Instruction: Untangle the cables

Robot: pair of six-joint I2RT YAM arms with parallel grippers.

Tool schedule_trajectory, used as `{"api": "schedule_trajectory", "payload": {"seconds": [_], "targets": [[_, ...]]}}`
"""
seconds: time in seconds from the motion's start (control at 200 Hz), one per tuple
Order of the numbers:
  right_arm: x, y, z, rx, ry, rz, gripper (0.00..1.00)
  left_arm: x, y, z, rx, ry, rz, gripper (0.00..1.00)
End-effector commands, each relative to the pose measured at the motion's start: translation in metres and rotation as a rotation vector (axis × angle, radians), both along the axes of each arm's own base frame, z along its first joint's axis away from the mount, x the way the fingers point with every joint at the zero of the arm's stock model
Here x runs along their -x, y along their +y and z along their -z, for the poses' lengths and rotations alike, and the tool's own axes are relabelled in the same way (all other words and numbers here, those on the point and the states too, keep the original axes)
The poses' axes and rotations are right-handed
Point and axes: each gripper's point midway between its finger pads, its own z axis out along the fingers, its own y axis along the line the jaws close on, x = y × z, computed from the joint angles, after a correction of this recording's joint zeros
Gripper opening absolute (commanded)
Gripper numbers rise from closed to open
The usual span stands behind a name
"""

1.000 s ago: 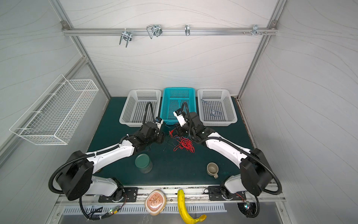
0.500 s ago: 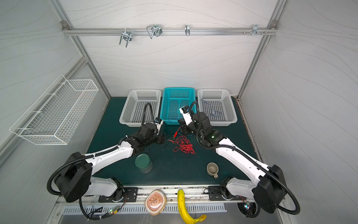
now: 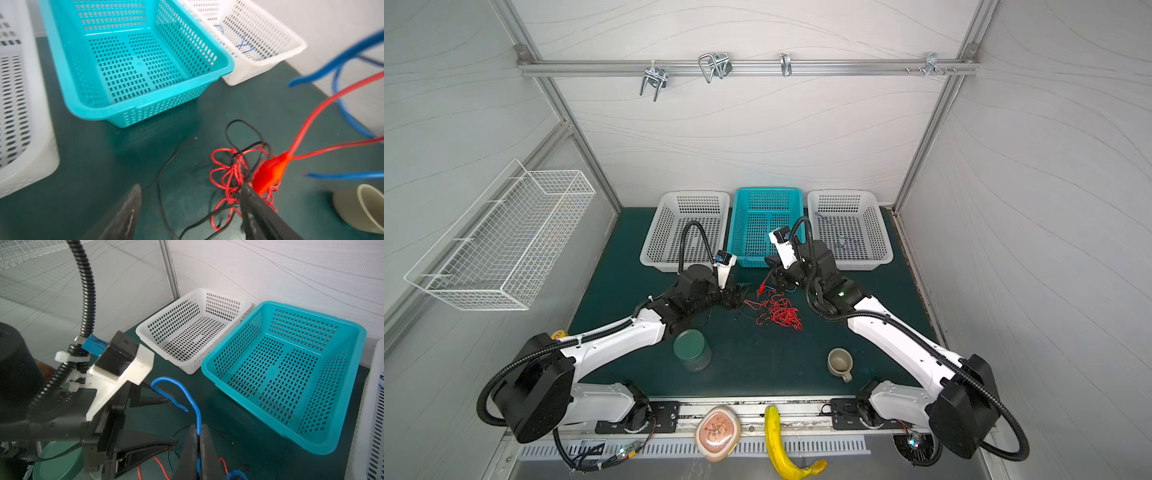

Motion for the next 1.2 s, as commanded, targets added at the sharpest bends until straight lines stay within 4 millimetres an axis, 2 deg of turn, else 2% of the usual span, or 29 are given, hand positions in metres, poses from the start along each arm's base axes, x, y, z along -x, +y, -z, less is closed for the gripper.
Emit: {"api": "schedule_trajectory", "payload": {"seconds": [0.0, 0.145, 0.165, 0.34, 0.41, 0.56, 0.7, 0.805, 1.001, 1.041, 1.061, 1.196], "targets": [[-0.001, 0.006, -0.015, -0.050, -0.024, -0.025, 0.00, -0.001, -0.020, -0.032, 0.121, -0.071, 0.070, 0.75], [0.001, 0.009, -0.019, -0.071, -0.025, -0.044, 0.00, -0.001, -0.035, -0.034, 0.164, -0.059, 0.113, 0.73], [0.001, 0.010, -0.019, -0.075, -0.023, -0.046, 0.00, -0.003, -0.039, -0.041, 0.187, -0.083, 0.121, 0.73], [0.001, 0.015, -0.020, -0.098, -0.015, -0.061, 0.00, -0.005, -0.057, -0.038, 0.204, -0.059, 0.162, 0.69], [0.002, 0.017, -0.021, -0.109, -0.009, -0.073, 0.00, -0.008, -0.060, -0.037, 0.212, -0.054, 0.157, 0.65], [0.004, 0.019, -0.021, -0.119, 0.000, -0.082, 0.00, -0.014, -0.062, -0.035, 0.224, -0.048, 0.142, 0.48], [0.004, 0.016, -0.022, -0.121, -0.005, -0.070, 0.00, -0.016, -0.062, -0.034, 0.222, -0.044, 0.127, 0.23], [0.001, 0.012, -0.021, -0.115, -0.011, -0.043, 0.00, -0.018, -0.060, -0.032, 0.211, -0.037, 0.113, 0.00], [-0.009, -0.005, -0.012, -0.060, -0.020, 0.065, 0.00, -0.022, -0.048, -0.033, 0.177, -0.042, 0.049, 0.00], [-0.015, -0.013, -0.008, -0.032, -0.019, 0.119, 0.00, -0.023, -0.045, -0.036, 0.175, -0.056, 0.032, 0.00], [-0.018, -0.018, -0.004, -0.016, -0.014, 0.147, 0.00, -0.021, -0.041, -0.029, 0.148, -0.033, 0.019, 0.00], [-0.033, -0.056, 0.015, 0.080, 0.017, 0.329, 0.00, -0.026, -0.018, -0.027, 0.079, -0.045, -0.086, 0.00]]}}
